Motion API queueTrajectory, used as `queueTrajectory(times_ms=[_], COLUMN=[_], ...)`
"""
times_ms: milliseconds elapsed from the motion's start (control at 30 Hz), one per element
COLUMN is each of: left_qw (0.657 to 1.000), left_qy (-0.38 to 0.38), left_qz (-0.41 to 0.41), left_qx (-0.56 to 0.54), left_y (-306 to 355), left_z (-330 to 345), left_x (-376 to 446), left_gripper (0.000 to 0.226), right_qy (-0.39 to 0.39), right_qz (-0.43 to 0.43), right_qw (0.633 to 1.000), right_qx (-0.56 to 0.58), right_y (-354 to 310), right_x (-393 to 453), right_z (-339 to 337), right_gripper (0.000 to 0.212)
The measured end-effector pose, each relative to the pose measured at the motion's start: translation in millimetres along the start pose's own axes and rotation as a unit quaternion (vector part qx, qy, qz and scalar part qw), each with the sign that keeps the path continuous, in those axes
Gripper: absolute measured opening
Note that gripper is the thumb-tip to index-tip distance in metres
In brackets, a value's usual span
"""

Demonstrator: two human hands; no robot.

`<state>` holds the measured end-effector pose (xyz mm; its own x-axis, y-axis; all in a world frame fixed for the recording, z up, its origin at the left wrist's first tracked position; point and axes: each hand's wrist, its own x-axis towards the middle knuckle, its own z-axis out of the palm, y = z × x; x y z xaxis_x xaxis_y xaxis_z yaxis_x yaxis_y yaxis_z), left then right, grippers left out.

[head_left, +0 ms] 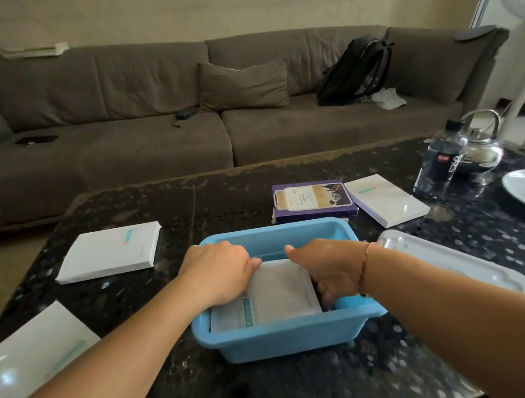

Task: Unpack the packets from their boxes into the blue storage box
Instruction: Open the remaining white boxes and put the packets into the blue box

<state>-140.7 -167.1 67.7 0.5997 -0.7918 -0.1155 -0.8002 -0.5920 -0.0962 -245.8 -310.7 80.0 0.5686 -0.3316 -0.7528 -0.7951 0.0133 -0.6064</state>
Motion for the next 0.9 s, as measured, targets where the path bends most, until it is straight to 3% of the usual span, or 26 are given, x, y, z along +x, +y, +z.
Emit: queueTrajectory(times_ms=[67,100,133,200,267,467,533,633,733,800,900], left_qw=[1.0,1.0,1.0,0.998,0.989,0.974,0.978,0.993,0.995,0.988,0.985], left_qy=[-0.009,-0.013,-0.011,0.01,0.036,0.102,0.087,0.035,-0.01,-0.005,0.014], left_qz=[0.004,0.01,0.018,0.052,0.112,0.144,0.139,0.103,0.042,0.027,0.032], left_qx=[-0.006,-0.01,-0.009,0.028,0.084,0.143,0.125,0.054,-0.091,-0.153,-0.166], left_y=[-1.4,-1.9,-2.2,-2.5,-2.6,0.8,-1.9,-13.4,-21.5,-21.7,-19.9], left_z=[0.5,0.5,0.1,-1.4,-3.0,-13.3,-15.2,-15.3,-9.1,-6.1,-3.3], left_x=[-0.7,-2.4,-4.9,-10.1,-12.6,-9.1,-11.4,-13.2,-12.2,-12.0,-12.1], left_gripper=[0.049,0.048,0.046,0.04,0.038,0.031,0.025,0.017,0.018,0.016,0.005], right_qy=[0.002,0.027,0.071,0.169,0.198,0.07,0.047,-0.018,-0.068,-0.085,-0.105], right_qz=[-0.019,-0.042,-0.08,-0.187,-0.27,-0.291,-0.291,-0.296,-0.297,-0.312,-0.331], right_qw=[0.999,0.99,0.964,0.867,0.808,0.81,0.804,0.802,0.81,0.814,0.817], right_qx=[-0.047,-0.129,-0.243,-0.43,-0.485,-0.504,-0.517,-0.518,-0.501,-0.482,-0.46], right_y=[0.9,0.1,-1.1,-5.9,-9.6,-9.8,-14.3,-27.4,-40.7,-45.4,-48.1], right_x=[-9.6,-14.2,-17.0,-18.7,-14.2,8.0,14.3,18.5,21.7,23.7,23.4], right_z=[-4.1,-6.7,-9.6,-13.2,-14.8,-5.8,-1.6,7.7,20.6,27.9,33.3], right_gripper=[0.055,0.05,0.046,0.041,0.038,0.039,0.045,0.042,0.041,0.033,0.037])
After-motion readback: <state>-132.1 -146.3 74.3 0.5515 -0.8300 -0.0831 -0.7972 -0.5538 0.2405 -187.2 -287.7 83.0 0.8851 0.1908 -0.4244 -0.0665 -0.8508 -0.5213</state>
